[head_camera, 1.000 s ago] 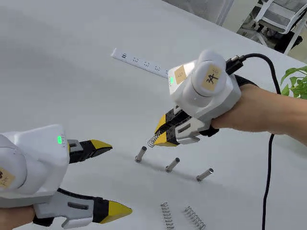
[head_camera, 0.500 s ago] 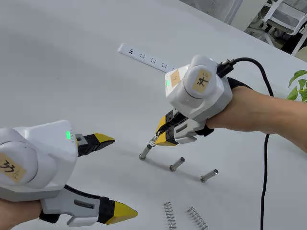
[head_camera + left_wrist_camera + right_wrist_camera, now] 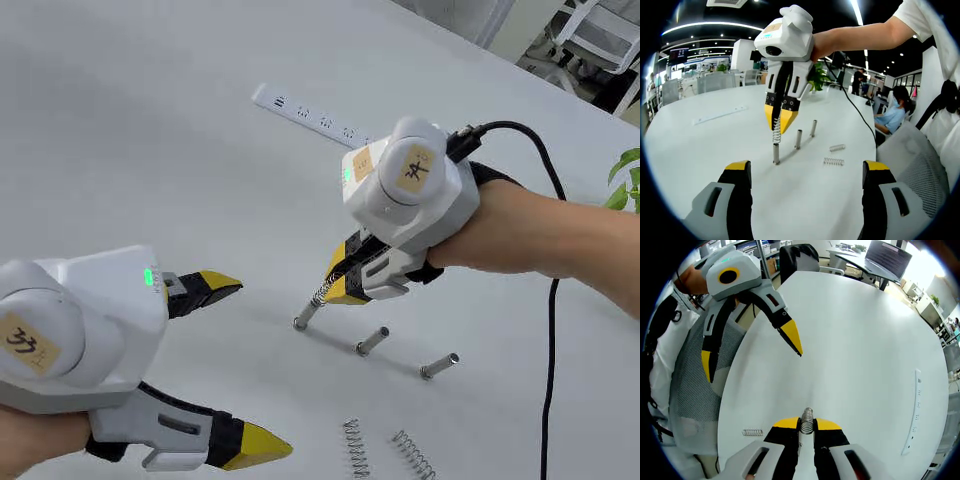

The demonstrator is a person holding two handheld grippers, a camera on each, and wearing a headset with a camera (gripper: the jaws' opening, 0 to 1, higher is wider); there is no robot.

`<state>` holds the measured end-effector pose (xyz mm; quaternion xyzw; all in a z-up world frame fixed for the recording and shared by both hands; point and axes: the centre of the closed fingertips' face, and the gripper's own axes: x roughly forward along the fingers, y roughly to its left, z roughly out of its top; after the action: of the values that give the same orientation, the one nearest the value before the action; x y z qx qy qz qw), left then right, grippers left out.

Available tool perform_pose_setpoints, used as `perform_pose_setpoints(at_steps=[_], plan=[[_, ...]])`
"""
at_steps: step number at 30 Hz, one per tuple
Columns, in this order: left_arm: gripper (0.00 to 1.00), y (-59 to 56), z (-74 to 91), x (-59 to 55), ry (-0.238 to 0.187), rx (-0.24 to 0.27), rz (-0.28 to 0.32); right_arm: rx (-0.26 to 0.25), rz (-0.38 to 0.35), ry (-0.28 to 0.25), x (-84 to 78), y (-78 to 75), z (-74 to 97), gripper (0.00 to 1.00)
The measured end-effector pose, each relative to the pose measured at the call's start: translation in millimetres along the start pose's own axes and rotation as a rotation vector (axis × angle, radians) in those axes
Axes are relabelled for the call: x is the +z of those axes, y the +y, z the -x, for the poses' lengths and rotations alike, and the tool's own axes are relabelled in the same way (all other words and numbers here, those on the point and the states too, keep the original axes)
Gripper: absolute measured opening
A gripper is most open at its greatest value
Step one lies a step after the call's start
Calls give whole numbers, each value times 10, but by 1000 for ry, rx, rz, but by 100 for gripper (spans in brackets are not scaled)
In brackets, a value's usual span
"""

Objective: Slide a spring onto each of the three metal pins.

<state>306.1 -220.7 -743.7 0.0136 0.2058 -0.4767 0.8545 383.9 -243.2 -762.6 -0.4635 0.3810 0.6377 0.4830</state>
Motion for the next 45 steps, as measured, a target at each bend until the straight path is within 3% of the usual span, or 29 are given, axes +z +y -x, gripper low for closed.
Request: perform_pose_setpoints(at_steps=[8, 45], plan=[[99, -25, -5, 7, -24, -16, 9, 7, 2, 9, -8, -3, -37, 6], [99, -14, -3, -32, -36, -25, 31, 33, 8, 37, -56, -38, -241, 7]])
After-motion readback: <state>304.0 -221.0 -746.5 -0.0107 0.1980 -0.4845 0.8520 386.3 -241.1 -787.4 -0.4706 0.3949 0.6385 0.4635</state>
